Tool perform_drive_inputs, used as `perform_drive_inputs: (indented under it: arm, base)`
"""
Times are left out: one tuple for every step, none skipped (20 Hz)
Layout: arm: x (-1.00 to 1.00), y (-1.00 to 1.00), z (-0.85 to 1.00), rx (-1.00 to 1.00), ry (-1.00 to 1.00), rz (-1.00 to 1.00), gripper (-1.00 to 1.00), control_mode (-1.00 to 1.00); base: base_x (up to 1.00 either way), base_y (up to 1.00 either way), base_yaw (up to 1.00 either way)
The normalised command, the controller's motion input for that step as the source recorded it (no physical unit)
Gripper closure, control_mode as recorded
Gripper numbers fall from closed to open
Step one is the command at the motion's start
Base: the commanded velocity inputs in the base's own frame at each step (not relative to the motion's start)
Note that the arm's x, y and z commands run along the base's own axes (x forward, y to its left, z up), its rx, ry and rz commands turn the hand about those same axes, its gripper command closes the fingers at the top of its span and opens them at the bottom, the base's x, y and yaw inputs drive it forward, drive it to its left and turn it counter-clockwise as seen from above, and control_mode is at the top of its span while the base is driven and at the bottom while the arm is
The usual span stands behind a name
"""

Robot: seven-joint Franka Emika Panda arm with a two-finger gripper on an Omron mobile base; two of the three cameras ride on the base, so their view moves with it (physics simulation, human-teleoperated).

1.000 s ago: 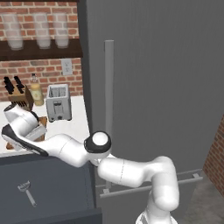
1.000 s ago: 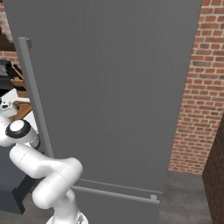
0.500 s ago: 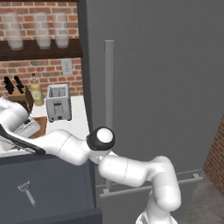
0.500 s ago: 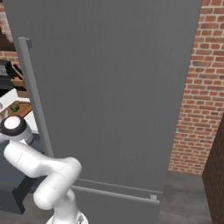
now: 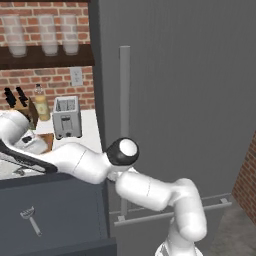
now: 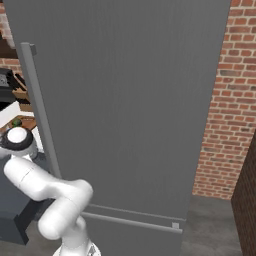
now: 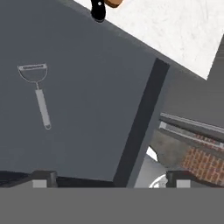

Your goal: Place the appropriate cutting tool for cutting the avocado skin on the cutting board.

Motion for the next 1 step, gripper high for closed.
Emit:
perform_drive_inputs:
  arm:
    - [-1.00, -0.83, 0.07, 0.22, -0.09, -0.20, -1.00, -1.00]
  base:
    - [0.00, 0.00, 0.00]
